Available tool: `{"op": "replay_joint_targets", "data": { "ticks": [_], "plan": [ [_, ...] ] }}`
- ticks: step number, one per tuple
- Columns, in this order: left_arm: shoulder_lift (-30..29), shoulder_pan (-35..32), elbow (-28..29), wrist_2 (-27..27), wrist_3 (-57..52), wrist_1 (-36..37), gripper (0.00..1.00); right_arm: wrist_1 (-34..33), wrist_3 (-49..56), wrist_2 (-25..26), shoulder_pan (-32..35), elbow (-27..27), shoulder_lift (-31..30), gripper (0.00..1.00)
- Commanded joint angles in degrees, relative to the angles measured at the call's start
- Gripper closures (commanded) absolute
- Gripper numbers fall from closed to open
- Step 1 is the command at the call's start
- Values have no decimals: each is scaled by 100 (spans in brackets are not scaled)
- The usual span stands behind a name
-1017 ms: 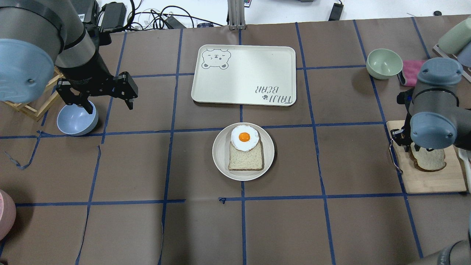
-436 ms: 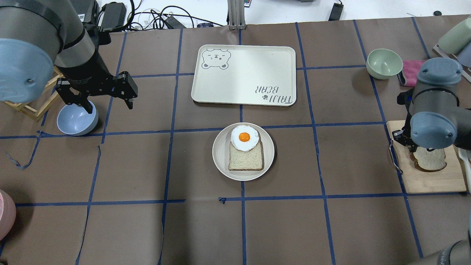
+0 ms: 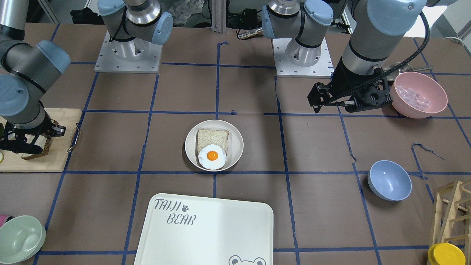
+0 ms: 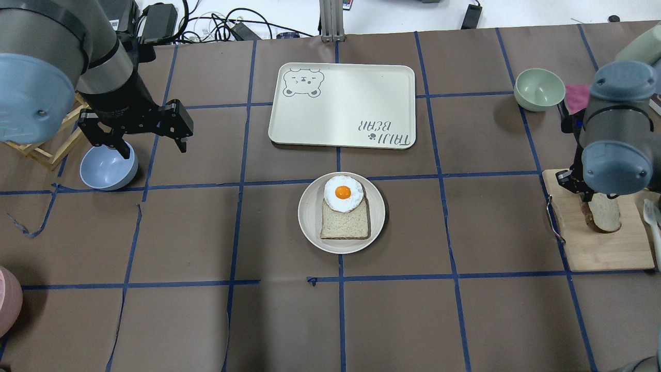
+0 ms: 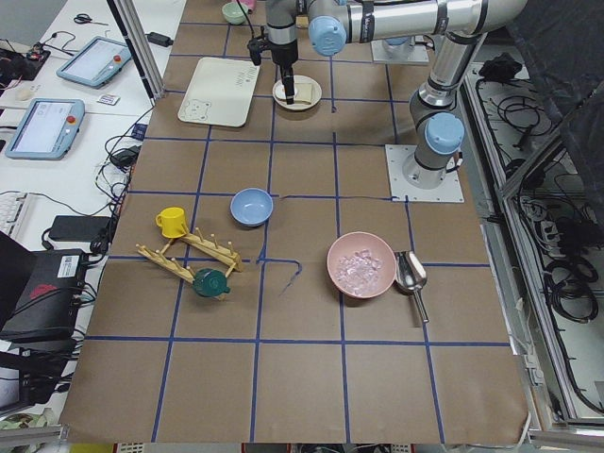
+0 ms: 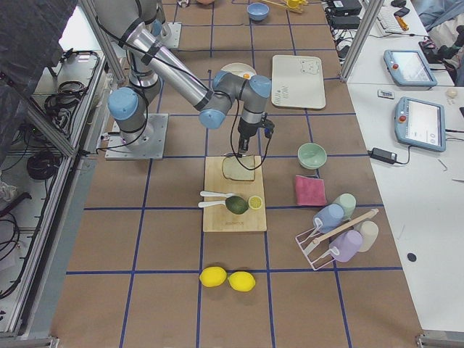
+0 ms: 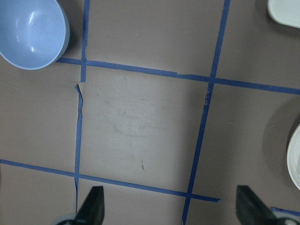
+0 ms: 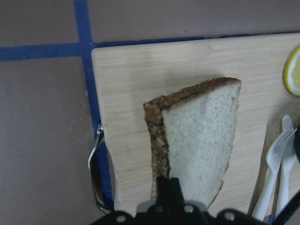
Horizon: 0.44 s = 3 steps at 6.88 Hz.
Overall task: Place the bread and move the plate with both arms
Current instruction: 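Close the right gripper on the bread slice and lift it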
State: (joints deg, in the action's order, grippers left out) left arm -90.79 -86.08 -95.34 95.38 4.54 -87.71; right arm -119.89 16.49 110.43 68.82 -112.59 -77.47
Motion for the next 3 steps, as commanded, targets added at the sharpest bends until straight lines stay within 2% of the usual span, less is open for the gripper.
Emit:
{"op": "replay_joint_targets", "data": {
  "ticks": [1, 2, 3],
  "plan": [
    [-35, 4, -11, -11, -6, 8, 0, 1638, -774, -309, 699, 1077, -75, 100],
    [8, 4, -11, -2, 3, -1, 0, 1766, -1588, -642, 1269, 1212, -40, 100],
    [34, 4, -11, -2, 3, -1, 0, 1785, -2588, -950, 2127, 1265, -31, 100]
  ]
}}
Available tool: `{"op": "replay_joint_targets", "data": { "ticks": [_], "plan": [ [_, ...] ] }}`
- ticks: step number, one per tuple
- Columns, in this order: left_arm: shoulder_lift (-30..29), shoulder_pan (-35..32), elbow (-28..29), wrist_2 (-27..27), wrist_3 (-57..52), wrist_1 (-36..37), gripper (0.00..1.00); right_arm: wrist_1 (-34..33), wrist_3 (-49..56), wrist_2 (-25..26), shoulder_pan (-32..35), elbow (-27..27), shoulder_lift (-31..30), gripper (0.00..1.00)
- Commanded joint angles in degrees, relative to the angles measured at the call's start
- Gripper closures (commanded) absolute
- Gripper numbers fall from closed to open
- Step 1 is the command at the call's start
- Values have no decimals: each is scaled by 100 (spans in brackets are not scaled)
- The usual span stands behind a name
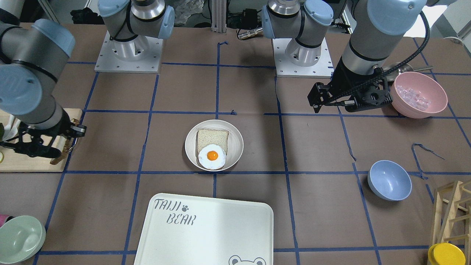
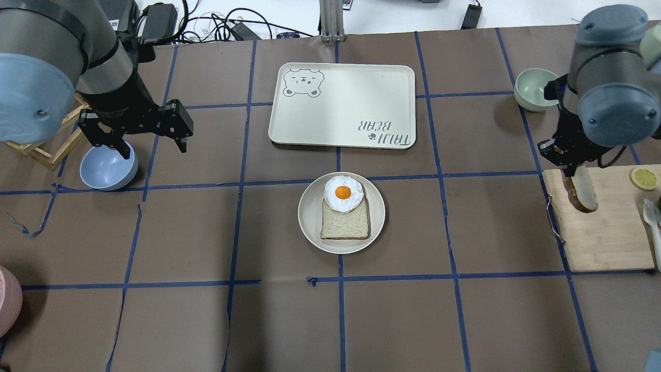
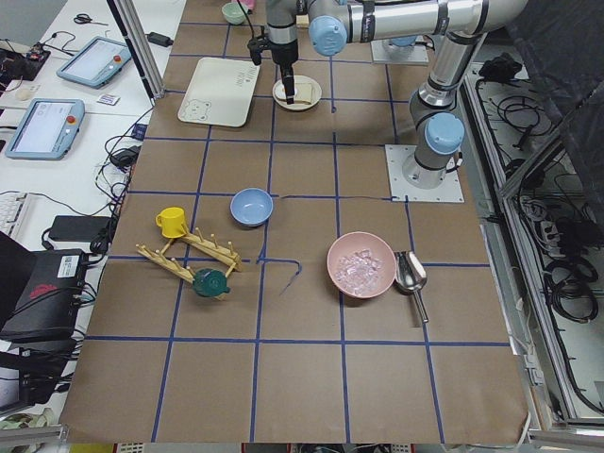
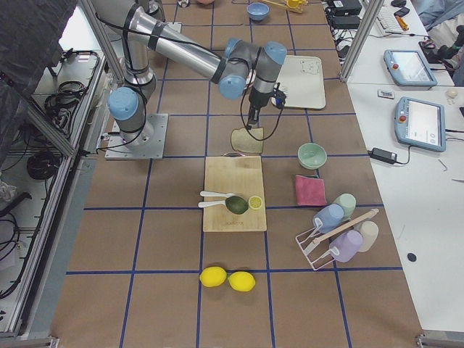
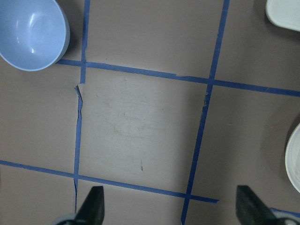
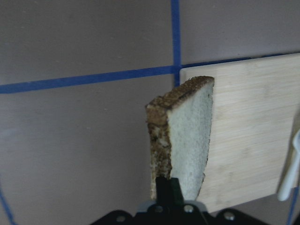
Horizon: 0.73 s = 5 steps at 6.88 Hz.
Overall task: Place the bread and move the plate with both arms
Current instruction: 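Carry the bread with the right gripper and lay it over the egg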
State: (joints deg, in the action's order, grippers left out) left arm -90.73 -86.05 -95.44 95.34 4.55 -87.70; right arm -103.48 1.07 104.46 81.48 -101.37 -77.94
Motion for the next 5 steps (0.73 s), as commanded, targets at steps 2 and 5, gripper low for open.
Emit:
{"op": "replay_joint_targets", "data": {
  "ticks": [2, 5],
  "plan": [
    [-6, 53, -18, 11, -7, -11, 0, 127, -2337, -1232, 1929, 196, 181, 100],
    [-24, 35, 8, -16, -7, 7, 0, -110, -3161, -1252, 2993, 626, 375, 100]
  ]
}}
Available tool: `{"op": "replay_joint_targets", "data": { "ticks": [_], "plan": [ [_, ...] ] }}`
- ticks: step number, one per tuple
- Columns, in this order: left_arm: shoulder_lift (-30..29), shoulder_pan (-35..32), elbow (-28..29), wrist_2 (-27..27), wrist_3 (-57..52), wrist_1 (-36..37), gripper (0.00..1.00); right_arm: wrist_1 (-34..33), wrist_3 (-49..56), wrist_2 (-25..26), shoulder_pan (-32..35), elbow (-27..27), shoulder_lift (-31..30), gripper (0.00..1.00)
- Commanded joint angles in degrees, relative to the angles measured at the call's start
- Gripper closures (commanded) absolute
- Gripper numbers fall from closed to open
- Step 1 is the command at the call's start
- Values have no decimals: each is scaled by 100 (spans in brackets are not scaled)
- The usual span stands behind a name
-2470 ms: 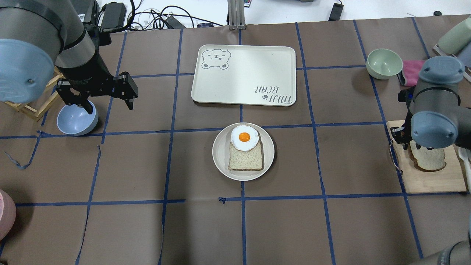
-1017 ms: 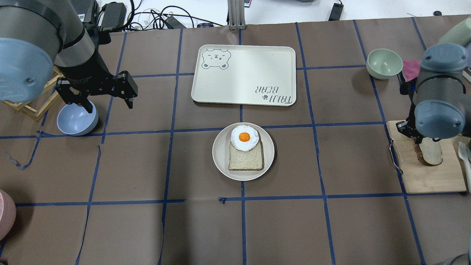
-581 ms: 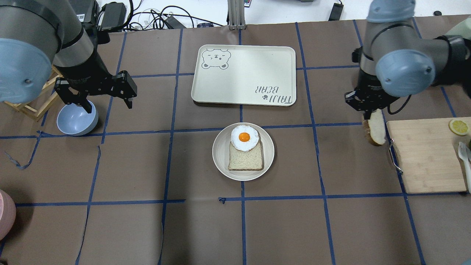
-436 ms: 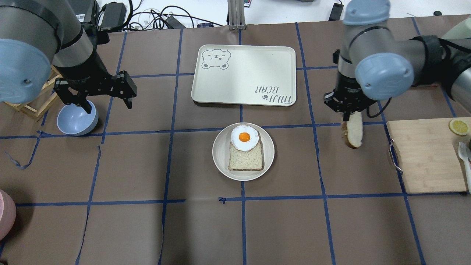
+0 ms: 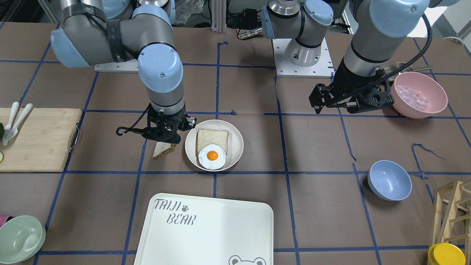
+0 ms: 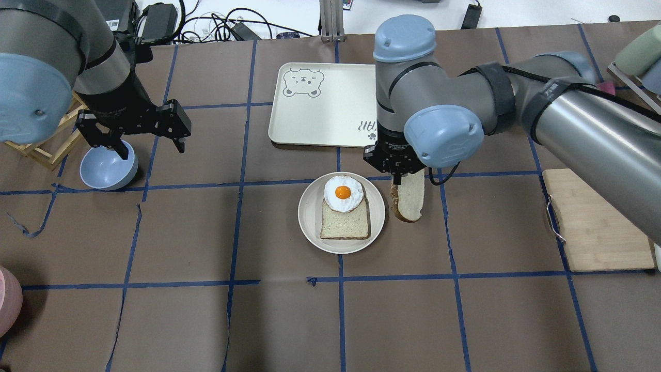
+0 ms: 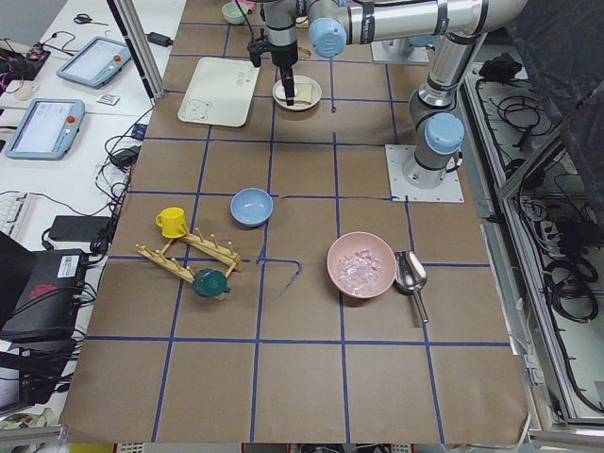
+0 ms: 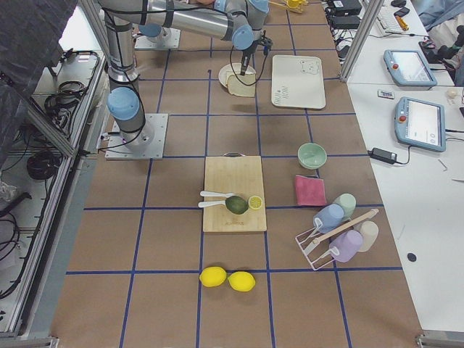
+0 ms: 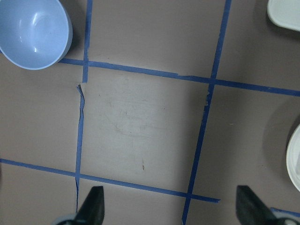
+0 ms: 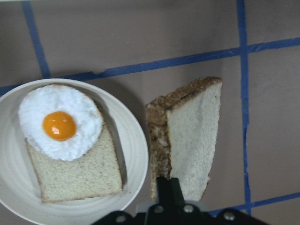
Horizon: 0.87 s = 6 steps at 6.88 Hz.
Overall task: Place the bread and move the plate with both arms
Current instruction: 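Carry the bread with the right gripper and lay it over the egg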
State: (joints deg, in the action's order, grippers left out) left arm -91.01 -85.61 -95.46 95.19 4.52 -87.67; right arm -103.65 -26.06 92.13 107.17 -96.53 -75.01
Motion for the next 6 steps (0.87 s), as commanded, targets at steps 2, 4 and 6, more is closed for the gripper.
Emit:
{"op": "replay_joint_targets", "data": {
  "ticks": [2, 4, 6],
  "plan": [
    [-22, -8, -8, 26, -4, 21, 0, -592, -715, -11, 726, 161, 319, 100],
    [-31, -8, 1, 26, -4, 30, 0, -709, -716, -2, 849, 144, 451, 100],
    [-75, -8, -8, -9, 5, 48, 0, -683, -742, -19, 859, 109, 530, 100]
  ]
}}
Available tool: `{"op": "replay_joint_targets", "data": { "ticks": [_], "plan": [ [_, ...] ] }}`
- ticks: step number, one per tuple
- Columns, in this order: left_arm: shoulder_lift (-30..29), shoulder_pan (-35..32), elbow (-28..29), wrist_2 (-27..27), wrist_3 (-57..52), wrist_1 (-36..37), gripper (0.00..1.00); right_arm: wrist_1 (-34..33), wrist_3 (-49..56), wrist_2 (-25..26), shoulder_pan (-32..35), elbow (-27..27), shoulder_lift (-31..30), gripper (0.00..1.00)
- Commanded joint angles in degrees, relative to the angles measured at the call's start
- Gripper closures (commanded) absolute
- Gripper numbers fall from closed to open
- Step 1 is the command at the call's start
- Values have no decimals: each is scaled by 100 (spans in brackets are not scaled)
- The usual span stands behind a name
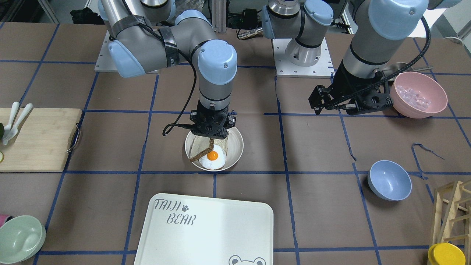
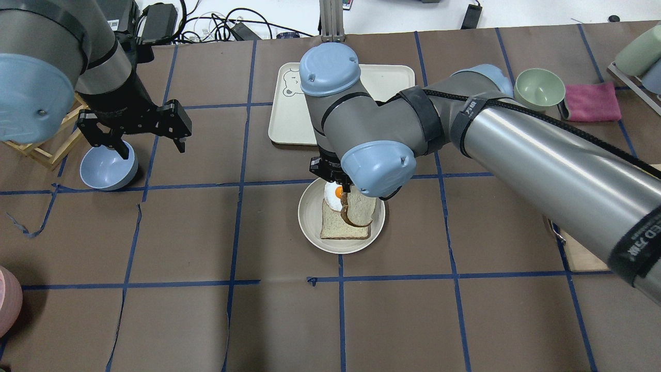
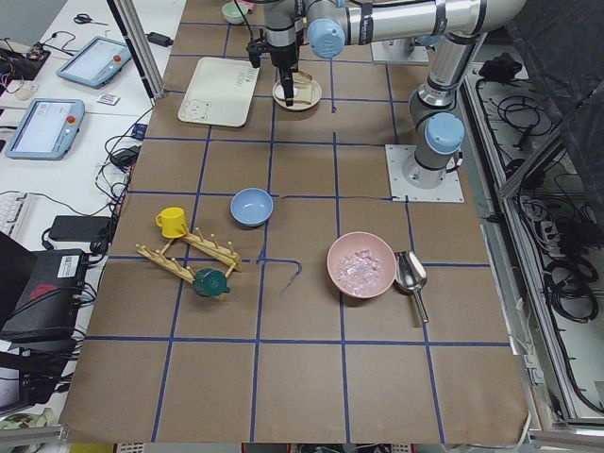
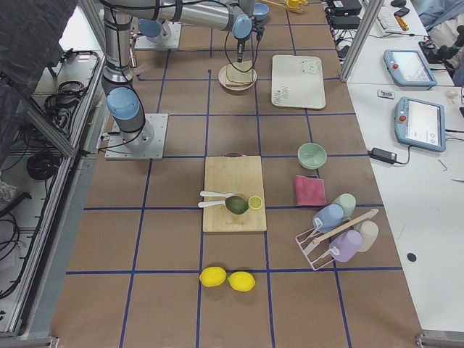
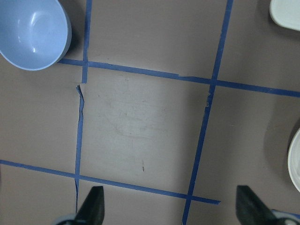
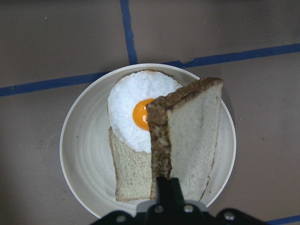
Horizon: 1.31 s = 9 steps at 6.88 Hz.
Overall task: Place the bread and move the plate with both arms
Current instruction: 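Carry the bread with the right gripper and lay it over the egg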
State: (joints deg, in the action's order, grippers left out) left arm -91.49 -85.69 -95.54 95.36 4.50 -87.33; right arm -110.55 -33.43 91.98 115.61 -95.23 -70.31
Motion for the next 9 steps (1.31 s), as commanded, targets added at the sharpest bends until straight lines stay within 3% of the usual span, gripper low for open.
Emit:
{"op": "replay_joint_targets", "data": {
  "ticks": [1, 2, 3, 4, 5, 7, 9],
  "plan": [
    [-26, 0, 9, -35, 7, 14, 0, 25, -31, 4, 23, -31, 87, 100],
    [-26, -9, 18, -35, 16, 23, 0, -71, -23, -5, 93, -31, 88, 81],
    [-26, -9, 0, -27, 16, 23, 0, -489, -75, -14, 207, -49, 105, 37],
    [-26, -9, -9, -35, 16, 23, 0, -502, -76, -188, 208, -57, 131, 13],
    [-26, -9, 0, -35, 16, 23, 0, -554, 11, -433, 182, 21, 123, 0],
    [-18, -9, 9, -35, -2, 23, 0, -433, 1384, -357, -587, 13, -17, 0],
    [-44, 26, -9, 26, -2, 31, 0, 390, 2765, -348, -1694, 187, -656, 0]
  ]
}}
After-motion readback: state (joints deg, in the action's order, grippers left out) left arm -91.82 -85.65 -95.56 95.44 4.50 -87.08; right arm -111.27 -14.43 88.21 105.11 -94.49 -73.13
